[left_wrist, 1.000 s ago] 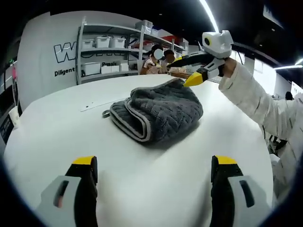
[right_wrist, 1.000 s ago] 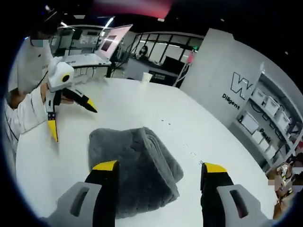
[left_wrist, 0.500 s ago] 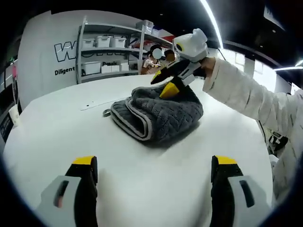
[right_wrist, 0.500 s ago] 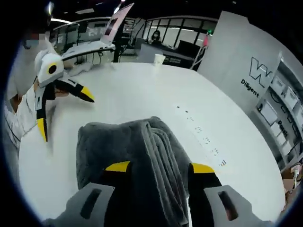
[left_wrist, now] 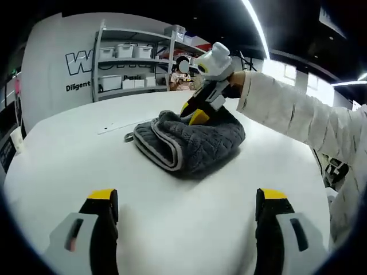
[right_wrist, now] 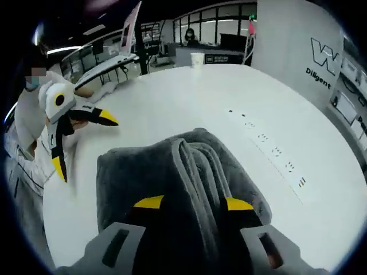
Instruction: Open the folded towel by lifting each exposed corner and separating the folded layers until the towel lies flat within the target outline without major curled edges
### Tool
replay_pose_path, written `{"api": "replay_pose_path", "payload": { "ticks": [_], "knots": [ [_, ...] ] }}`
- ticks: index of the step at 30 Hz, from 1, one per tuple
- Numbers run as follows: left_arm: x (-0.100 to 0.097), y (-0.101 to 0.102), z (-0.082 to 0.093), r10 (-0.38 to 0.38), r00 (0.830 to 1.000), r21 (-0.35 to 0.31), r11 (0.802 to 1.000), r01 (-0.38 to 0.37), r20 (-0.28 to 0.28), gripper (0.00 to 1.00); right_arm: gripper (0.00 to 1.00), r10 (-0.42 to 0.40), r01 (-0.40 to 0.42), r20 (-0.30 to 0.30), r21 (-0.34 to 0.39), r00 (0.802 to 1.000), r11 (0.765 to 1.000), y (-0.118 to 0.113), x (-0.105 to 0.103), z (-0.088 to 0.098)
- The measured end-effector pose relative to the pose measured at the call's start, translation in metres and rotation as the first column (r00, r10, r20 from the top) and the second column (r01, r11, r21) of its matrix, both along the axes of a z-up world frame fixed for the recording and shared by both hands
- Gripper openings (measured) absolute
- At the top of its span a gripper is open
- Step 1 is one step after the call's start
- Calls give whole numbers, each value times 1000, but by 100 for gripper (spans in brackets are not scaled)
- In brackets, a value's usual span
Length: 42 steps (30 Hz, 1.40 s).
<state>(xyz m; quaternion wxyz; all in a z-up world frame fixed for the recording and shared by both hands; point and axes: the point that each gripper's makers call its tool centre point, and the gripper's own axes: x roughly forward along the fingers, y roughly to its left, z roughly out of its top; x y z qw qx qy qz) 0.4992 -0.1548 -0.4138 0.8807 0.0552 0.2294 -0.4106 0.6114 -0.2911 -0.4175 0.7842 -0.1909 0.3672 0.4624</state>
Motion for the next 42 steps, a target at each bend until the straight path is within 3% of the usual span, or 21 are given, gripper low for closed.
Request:
{"api": "replay_pose_path", "payload": {
  "ticks": [3, 9, 22, 26, 34, 42],
  "knots": [
    [0, 0, 0, 1, 1000, -3, 1000, -1, 0, 99, 24, 1, -1, -29, 18, 1000, 1000, 1, -2, -1],
    [1, 1, 1, 2, 1000, -4, 1000, -2, 0, 99, 9, 49, -49, 4, -1, 999, 999, 6, -14, 4],
    [0, 4, 3, 0, 1000, -10, 1000, 0, 8, 99, 4, 75, -73, 131, -22, 989, 997, 4, -27, 33],
    [-1, 6, 6, 4, 1000, -18, 1000, -3, 14, 99, 4, 108, -105, 213, -26, 971, 994, 9, -44, 52],
    [-3, 5, 6, -9, 1000, -9, 1000, 9, 19, 99, 4, 146, -139, 301, -46, 943, 989, 16, -70, 73],
    [-8, 7, 4, -30, 999, 12, 999, 30, 23, 99, 4, 180, -165, 366, -70, 913, 984, 20, -99, 82]
  ]
}}
